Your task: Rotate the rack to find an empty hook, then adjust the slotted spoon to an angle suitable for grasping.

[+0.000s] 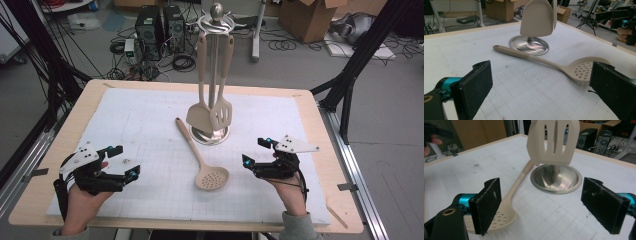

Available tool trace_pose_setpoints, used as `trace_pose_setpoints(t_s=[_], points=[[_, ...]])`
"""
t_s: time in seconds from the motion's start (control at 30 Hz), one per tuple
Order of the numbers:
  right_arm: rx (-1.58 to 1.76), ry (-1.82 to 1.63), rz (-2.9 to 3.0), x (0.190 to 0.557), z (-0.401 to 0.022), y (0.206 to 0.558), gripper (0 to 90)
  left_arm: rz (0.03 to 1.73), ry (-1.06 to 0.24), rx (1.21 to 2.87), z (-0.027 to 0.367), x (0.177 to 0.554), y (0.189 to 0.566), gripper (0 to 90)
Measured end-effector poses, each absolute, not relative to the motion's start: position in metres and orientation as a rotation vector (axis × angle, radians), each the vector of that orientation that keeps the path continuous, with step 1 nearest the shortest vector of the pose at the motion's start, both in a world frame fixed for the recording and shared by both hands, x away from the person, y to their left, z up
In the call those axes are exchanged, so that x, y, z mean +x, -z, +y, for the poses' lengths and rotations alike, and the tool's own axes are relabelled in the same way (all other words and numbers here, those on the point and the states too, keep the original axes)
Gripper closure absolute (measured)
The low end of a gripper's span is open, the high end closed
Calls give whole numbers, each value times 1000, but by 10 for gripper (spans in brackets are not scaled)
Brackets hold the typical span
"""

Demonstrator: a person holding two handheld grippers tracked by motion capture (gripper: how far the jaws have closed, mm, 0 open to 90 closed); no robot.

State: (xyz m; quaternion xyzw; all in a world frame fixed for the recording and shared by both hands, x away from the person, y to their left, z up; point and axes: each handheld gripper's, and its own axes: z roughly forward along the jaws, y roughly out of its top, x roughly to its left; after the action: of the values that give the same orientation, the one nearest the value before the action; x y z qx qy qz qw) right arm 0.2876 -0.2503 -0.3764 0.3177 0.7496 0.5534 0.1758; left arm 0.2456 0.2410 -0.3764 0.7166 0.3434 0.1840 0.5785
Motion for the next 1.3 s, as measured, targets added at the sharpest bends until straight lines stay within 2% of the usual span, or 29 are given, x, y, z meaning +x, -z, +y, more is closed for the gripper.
trace_pose_setpoints(t_s=[0.57,1.3], points=[[888,-1577,2121,282,-246,374,158,807,-428,1663,245,244,374,54],[824,-1451,2305,299,-186,373,158,803,-427,1673,242,244,375,54]])
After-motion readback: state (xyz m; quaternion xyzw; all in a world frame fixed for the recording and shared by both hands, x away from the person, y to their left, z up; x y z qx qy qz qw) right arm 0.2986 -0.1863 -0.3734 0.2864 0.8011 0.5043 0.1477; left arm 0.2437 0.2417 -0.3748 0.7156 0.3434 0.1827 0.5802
